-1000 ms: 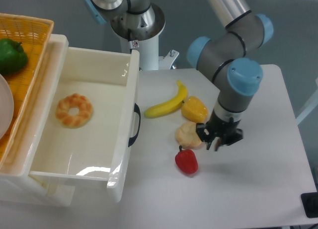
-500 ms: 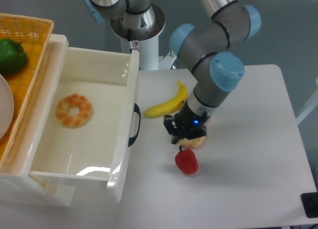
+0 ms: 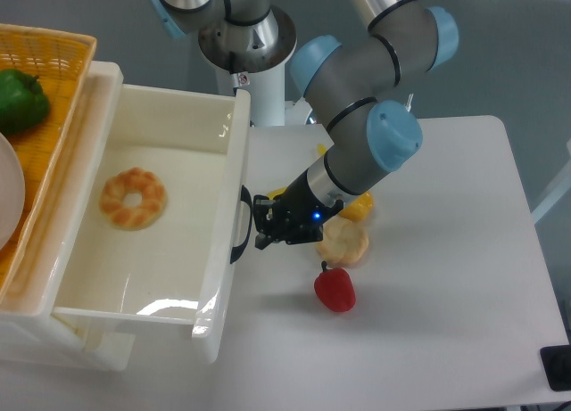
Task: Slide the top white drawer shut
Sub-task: 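Move the gripper over the fruit toward the open drawer's front panel, then press the gripper against the drawer front beside its black handle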
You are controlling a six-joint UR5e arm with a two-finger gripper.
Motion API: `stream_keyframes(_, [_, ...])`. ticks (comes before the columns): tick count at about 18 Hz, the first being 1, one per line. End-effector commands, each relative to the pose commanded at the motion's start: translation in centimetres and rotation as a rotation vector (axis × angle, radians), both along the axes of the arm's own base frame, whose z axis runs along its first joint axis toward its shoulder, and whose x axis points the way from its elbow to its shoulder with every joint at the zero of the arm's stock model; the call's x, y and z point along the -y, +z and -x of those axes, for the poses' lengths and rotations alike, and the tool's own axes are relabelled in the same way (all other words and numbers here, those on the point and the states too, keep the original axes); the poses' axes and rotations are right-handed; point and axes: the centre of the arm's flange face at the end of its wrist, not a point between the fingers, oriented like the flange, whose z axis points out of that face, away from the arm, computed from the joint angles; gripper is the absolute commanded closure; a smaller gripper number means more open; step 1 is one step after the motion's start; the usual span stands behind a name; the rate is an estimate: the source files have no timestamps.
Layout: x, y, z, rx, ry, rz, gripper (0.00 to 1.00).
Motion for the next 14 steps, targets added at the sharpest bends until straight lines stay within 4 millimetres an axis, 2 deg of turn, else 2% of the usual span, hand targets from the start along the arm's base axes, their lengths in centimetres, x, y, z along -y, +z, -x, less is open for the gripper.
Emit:
stream_keyframes(6, [0.6,1.1,0.9,0.054,0.027,0.005,1.0])
stream_keyframes(14, [-0.2,0.7,-0.7,0.097,0.005,0.024,0.97])
